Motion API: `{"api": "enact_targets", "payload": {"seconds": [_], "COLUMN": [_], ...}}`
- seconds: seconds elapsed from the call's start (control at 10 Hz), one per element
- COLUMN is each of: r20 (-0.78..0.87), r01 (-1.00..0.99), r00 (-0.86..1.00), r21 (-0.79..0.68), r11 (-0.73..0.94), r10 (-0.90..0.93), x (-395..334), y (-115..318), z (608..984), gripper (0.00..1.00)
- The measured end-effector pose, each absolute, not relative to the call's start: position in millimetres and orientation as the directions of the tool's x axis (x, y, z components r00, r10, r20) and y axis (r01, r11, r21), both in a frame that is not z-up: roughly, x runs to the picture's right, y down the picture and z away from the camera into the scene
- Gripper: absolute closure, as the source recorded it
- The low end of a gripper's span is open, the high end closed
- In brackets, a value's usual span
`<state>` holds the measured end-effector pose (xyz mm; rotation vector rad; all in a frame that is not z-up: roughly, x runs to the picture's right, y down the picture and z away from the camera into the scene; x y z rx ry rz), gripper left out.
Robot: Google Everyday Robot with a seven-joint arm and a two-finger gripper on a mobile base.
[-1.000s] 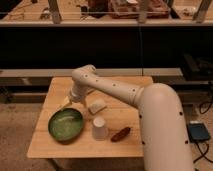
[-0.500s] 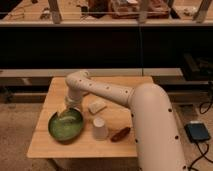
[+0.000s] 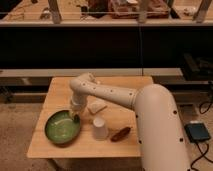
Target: Pick up the ceramic bowl
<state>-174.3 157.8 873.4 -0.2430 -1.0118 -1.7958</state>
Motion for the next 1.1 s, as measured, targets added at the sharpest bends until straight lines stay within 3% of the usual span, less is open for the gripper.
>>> {"api": "enact_targets", "payload": {"seconds": [0.3, 0.6, 0.8, 1.1], "r20": [0.597, 0.598, 0.596, 0.594], "r01": [0.843, 0.843, 0.842, 0.842], "r00": [-0.464, -0.472, -0.472, -0.471], "r21": [0.524, 0.522, 0.523, 0.524], "r11": [-0.12, -0.132, -0.132, -0.131], "r10": [-0.654, -0.648, -0.649, -0.652], "x": [-170.6, -168.7, -169.0, -169.0], "y": [172.4, 170.7, 170.0, 167.4], "z": [887.3, 884.4, 883.7, 882.2], "gripper": [0.61, 0.88, 1.0, 1.0]}}
